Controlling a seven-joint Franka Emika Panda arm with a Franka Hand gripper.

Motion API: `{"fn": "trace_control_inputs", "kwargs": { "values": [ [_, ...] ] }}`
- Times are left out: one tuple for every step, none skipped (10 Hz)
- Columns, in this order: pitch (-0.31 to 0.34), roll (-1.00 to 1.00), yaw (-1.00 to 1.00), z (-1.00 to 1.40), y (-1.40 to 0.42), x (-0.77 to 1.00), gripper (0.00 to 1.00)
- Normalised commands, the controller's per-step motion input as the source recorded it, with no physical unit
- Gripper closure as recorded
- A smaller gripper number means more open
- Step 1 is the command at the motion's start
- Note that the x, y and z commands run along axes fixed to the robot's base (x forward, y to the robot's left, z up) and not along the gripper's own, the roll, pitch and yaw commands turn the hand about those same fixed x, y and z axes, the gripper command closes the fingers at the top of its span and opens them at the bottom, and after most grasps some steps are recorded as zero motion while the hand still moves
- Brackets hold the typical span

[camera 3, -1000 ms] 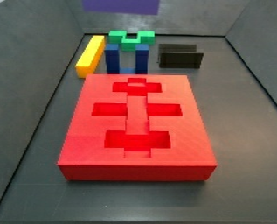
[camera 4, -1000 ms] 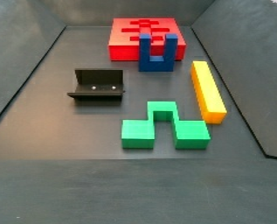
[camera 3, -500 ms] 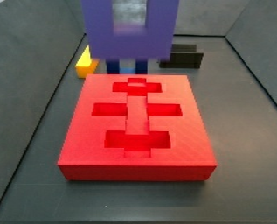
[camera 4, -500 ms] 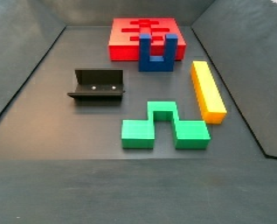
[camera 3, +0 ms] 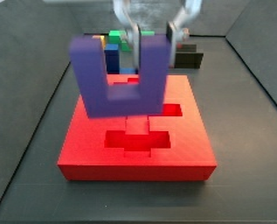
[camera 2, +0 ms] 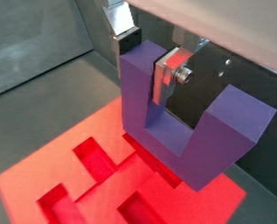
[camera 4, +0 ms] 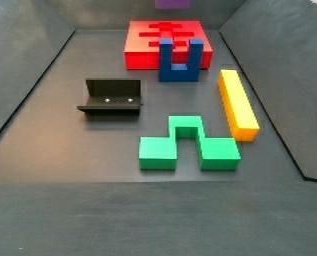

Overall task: Pick up the purple object. Move up. Place the purple object on the fixture. Regrasp the purple object. Move to above the board. Insert the purple object.
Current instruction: Insert the purple object.

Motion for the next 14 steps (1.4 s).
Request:
{"fn": "trace_control_inputs", "kwargs": {
  "values": [
    [-0.034, 0.00, 0.25, -0.29, -0.25, 0.74, 1.00],
    [-0.044, 0.00, 0.21, -0.39, -0.24, 0.71, 1.00],
    [-0.033, 0.02, 0.15, -0.48, -0.27, 0.62, 1.00],
    [-0.013, 0.12, 0.02, -0.67, -0.29, 0.37, 1.00],
    [0.024, 0.28, -0.04, -0.53, -0.07, 0.29, 1.00],
    [0.099, 0.34, -0.32, -0.44, 0.00, 0.02, 1.00],
    [0.117, 0.31, -0.46, -0.37, 0.00, 0.00, 1.00],
    [0.044, 0.22, -0.37, -0.30, 0.00, 0.00, 1.00],
    [0.020, 0.13, -0.32, -0.14, 0.00, -0.03, 1.00],
    [0.000, 0.00, -0.29, -0.01, 0.06, -0.14, 1.00],
    [-0.020, -0.04, -0.24, 0.00, 0.16, -0.19, 1.00],
    [-0.163, -0.30, -0.07, 0.01, 0.52, -0.26, 1.00],
    [-0.257, -0.40, 0.01, 0.02, 0.55, -0.26, 1.00],
    [-0.187, -0.27, 0.10, 0.00, 0.26, -0.22, 1.00]
  ]
}}
